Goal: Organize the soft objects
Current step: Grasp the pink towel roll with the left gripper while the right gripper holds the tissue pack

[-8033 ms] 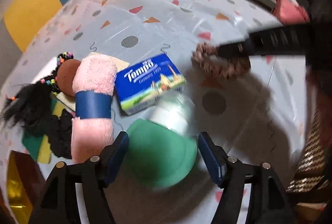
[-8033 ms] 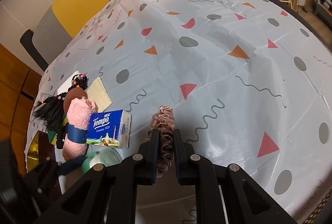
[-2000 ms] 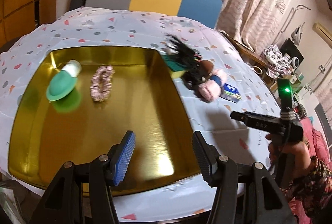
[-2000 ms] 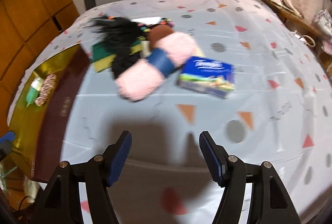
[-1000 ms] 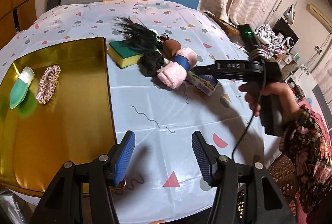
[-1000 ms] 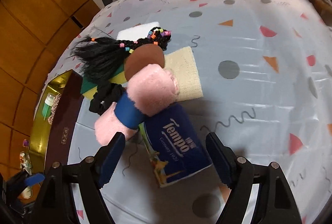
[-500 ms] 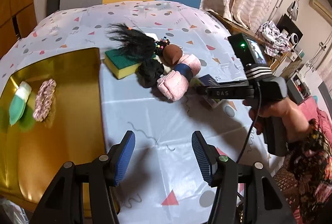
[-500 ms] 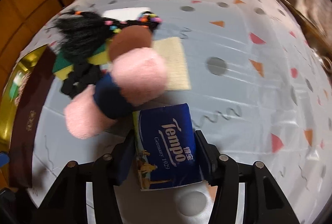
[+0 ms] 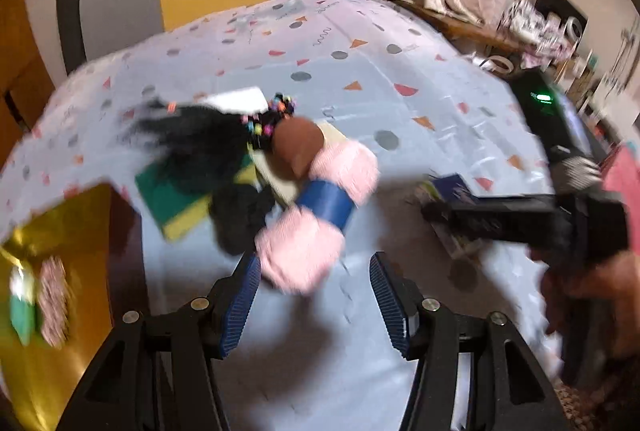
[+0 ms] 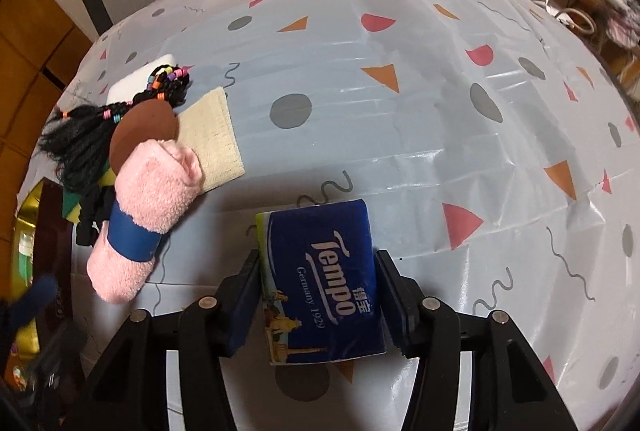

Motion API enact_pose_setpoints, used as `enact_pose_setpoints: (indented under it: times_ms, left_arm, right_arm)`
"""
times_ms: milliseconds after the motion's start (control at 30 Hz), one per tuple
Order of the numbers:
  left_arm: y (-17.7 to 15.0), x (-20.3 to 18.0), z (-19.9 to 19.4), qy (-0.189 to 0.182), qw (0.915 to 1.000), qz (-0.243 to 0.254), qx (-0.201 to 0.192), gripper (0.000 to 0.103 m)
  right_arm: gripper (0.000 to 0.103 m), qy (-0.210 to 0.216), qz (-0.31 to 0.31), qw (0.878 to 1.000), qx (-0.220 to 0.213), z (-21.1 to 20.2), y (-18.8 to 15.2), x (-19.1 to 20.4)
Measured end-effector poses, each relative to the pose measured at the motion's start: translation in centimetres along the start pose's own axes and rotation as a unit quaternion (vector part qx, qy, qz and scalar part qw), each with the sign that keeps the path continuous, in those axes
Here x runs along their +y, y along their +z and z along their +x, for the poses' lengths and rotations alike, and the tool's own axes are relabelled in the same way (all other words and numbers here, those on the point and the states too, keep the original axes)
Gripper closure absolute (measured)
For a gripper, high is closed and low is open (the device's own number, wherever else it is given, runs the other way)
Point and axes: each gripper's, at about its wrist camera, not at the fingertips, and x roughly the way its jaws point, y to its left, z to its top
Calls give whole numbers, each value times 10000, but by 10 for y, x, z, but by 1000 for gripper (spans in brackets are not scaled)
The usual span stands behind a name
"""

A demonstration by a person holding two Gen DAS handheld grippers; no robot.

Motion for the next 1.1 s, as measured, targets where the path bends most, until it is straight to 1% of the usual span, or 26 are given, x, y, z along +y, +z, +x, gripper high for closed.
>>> enact_pose_setpoints:
  times_ms: [67,167,200,233,267,300,367,400,467,533,633,700,800,833,867,1000,1100]
  left_arm:
    - [10,-2,12,112,9999,124,8,45]
    - [18,-6,34,21,9990,360,258,45]
    - [18,-6,43,96,9984,419,360,45]
    - [18,-7,48,150,9981,441,404,45]
    - [17,-6,55,182,9978,449,461,45]
    - [15,-4,61,208,9975,415,528,45]
    - [11,0,66,144,9979,288,559,45]
    - [9,1,66,120,9981,248,552,45]
    - [5,1,63,141,9983,283,483,51]
    - [-2,2,55,69,9988,288,393,57]
    - [-13,5,45,-60,9991,135,399,59]
    - [-23,6,36,-237,9987,7,456,60]
    - [-34,2,27,-427,9978,-58,512,59]
    - [-36,-1,26,-441,9977,-40,510,58]
    - [-36,-4,25,-421,9979,2,499,57]
    - [-26,-16,32,-93,9984,210,522,52]
    - [-16,-18,38,-29,9984,243,508,51]
  right_arm:
    - [48,15,10,10000,-1,1,2,-3]
    - [48,39,36,10000,5,0,2,-5]
    - [48,50,47,10000,4,0,3,-6]
    - [48,71,72,9999,9,2,7,-6]
    - [48,81,83,9999,3,-5,-5,-8]
    - [48,92,95,9999,3,-6,-5,-8]
    - [48,106,113,9999,6,-6,-5,-9]
    - [48,106,110,9999,6,-6,-4,-10]
    - [48,100,105,9999,6,-5,-3,-9]
    - [48,99,102,9999,6,-5,-2,-8]
    - [48,101,107,9999,2,-4,-1,-8]
    - [48,96,105,9999,1,-3,0,-8]
    - [48,74,91,9999,-1,-2,1,-7]
    - [48,69,88,9999,-2,-2,1,-7]
    - [48,68,86,9999,-3,-1,1,-6]
    - [48,85,104,9999,-5,-2,1,-6]
    - [48,91,112,9999,2,-1,1,-7]
